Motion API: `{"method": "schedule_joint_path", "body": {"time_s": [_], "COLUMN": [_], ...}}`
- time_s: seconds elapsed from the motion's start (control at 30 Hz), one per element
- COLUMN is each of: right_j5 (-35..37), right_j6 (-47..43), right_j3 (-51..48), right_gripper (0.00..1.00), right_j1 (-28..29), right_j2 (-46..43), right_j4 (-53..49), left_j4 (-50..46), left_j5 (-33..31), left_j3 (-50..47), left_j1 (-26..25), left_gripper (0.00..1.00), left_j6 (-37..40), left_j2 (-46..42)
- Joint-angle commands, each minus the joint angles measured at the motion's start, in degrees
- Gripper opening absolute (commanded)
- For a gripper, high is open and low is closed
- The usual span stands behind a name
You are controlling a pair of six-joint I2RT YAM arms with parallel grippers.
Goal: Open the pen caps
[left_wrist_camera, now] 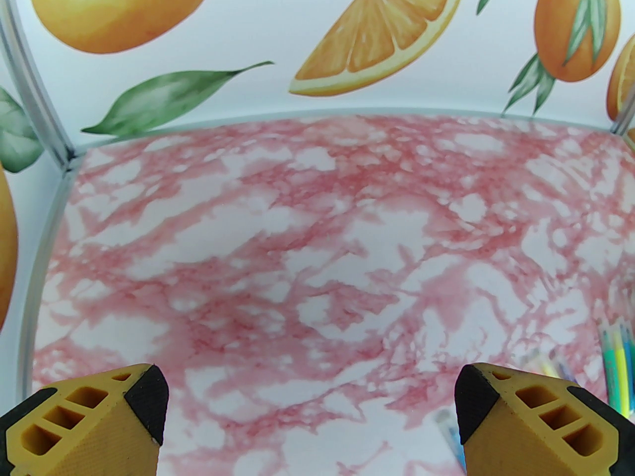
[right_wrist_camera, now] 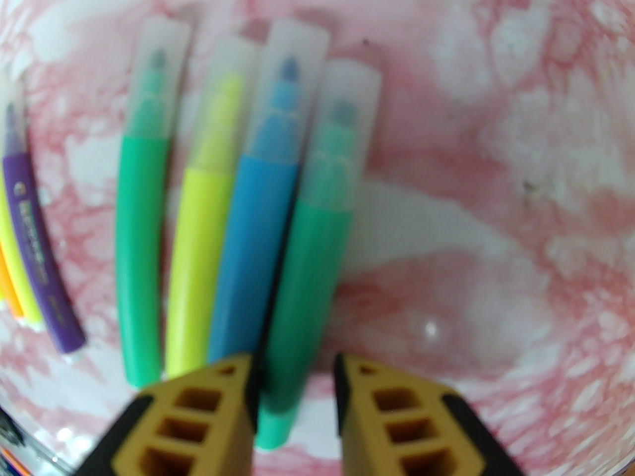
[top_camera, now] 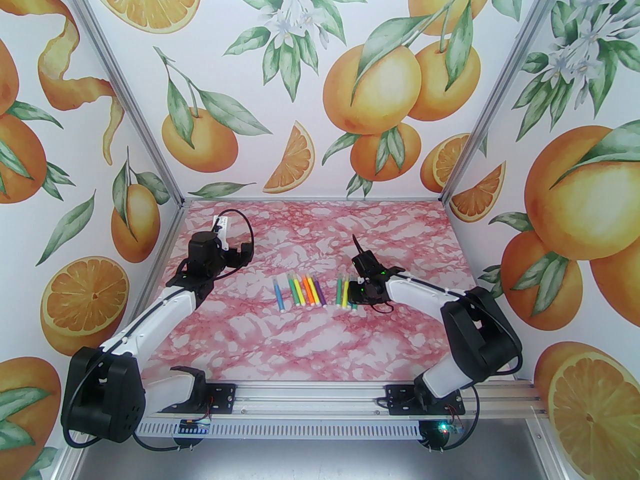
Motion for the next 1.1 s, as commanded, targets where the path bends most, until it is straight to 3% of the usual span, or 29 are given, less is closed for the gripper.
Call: {"method": "schedule_joint_path", "body": {"time_s": [0.0,0.5,1.07], "right_j5": [1.63,8.1,8.86], "right_j6": [0.76,-2.38,-3.59], "right_j3": [-0.62,2.11,4.75], "right_gripper": [0.32,0.3,0.24], "right_j1": [0.33,0.59,0.59], "right_j2": [1.22,3.32,5.47], "right_j4": [0.95,-5.61,-9.2], "left_j4": [-1.37,-3.03,-4.6], "left_j5": [-0.14,-0.48,0.27], "left_j3": [2.24,2.57,3.28], "left_j1": [-0.17,-0.18,-0.2], "left_gripper": [1.0,1.0,1.0], "left_j6": [-0.67,-0.62,-1.16], "left_j2": [-0.78,-1.28,-0.91]}}
